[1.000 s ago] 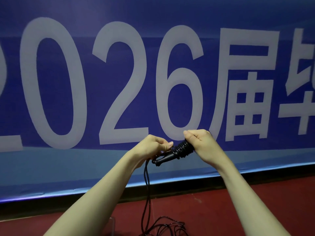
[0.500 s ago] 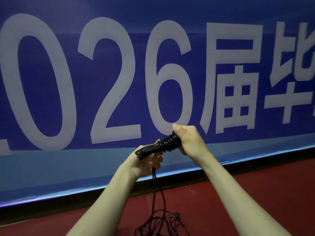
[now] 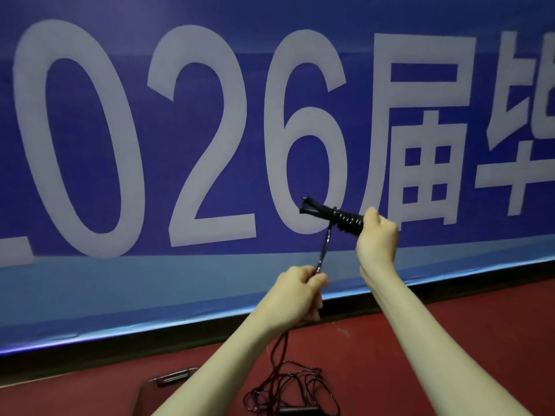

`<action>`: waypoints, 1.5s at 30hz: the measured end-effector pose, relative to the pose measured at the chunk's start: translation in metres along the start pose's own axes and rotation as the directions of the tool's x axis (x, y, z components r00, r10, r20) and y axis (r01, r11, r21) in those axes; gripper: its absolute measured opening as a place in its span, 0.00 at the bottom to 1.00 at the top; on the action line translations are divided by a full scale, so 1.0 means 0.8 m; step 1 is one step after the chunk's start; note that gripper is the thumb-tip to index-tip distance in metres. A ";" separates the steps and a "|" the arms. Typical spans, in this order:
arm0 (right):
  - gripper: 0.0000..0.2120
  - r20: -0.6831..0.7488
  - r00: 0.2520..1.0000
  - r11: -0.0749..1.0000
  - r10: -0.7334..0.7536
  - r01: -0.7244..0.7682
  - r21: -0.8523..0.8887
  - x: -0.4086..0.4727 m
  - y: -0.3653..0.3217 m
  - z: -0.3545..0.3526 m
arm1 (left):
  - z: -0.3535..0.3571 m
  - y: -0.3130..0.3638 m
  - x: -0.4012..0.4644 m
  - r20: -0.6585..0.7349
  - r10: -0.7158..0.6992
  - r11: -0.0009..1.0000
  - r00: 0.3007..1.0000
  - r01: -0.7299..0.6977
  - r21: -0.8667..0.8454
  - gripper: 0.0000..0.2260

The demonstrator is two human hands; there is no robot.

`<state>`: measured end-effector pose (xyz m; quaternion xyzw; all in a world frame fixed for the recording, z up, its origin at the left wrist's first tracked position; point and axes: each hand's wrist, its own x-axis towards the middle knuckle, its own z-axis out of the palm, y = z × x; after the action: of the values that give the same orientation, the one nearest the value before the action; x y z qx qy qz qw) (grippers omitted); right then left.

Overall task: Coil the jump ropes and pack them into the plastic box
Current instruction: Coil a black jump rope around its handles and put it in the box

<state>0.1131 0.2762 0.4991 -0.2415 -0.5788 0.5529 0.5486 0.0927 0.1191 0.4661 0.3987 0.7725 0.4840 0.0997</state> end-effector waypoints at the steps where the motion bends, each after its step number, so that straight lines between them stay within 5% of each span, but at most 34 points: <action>1: 0.21 -0.021 0.999 0.998 -0.034 0.033 -0.049 0.005 0.003 -0.007 | 0.000 -0.001 -0.004 0.008 0.010 0.997 1.000 -0.011 0.081 0.12; 7: 0.23 0.072 0.969 0.901 -0.238 0.248 -0.356 0.007 0.035 -0.021 | -0.006 0.015 -0.015 -0.054 0.218 0.918 0.974 -0.186 0.350 0.16; 11: 0.18 0.246 0.863 0.697 -0.441 0.502 -0.513 0.003 0.035 -0.022 | -0.010 0.017 -0.010 -0.073 0.352 0.832 0.933 -0.276 0.482 0.13; 16: 0.17 0.528 0.760 0.585 -0.379 0.639 -0.499 0.009 0.024 -0.030 | -0.037 0.016 0.011 -0.219 0.439 0.815 0.872 -0.283 0.506 0.08; 21: 0.23 0.653 0.693 0.792 -0.306 0.566 -0.229 0.010 0.008 -0.032 | -0.055 0.018 0.044 -0.295 0.348 0.916 0.890 -0.255 0.310 0.08; 25: 0.22 0.657 0.697 0.834 -0.289 0.520 -0.185 0.009 0.002 -0.030 | -0.067 0.019 0.060 -0.054 0.166 0.984 0.985 -0.162 0.073 0.12; 28: 0.23 0.685 0.671 0.848 -0.283 0.510 -0.148 0.006 0.000 -0.026 | -0.070 0.010 0.062 0.096 0.128 0.989 0.987 -0.120 -0.083 0.13; 33: 0.22 0.728 0.628 0.864 -0.275 0.494 -0.099 -0.004 -0.008 -0.016 | -0.064 -0.019 0.053 0.066 0.106 0.954 0.992 -0.082 -0.289 0.09; 40: 0.22 0.664 0.701 0.936 -0.262 0.352 -0.002 -0.018 -0.016 0.000 | -0.057 -0.024 0.043 0.020 0.085 0.754 0.996 -0.051 -0.655 0.10; 45: 0.19 0.575 0.795 0.980 -0.191 0.127 0.150 -0.022 -0.027 0.006 | -0.051 -0.008 0.043 0.109 0.083 0.294 0.991 0.081 -0.952 0.06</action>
<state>0.1207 0.2532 0.5137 0.0193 -0.7085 0.5814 0.3994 0.0445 0.1149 0.4896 0.2941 0.3243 0.8196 0.3696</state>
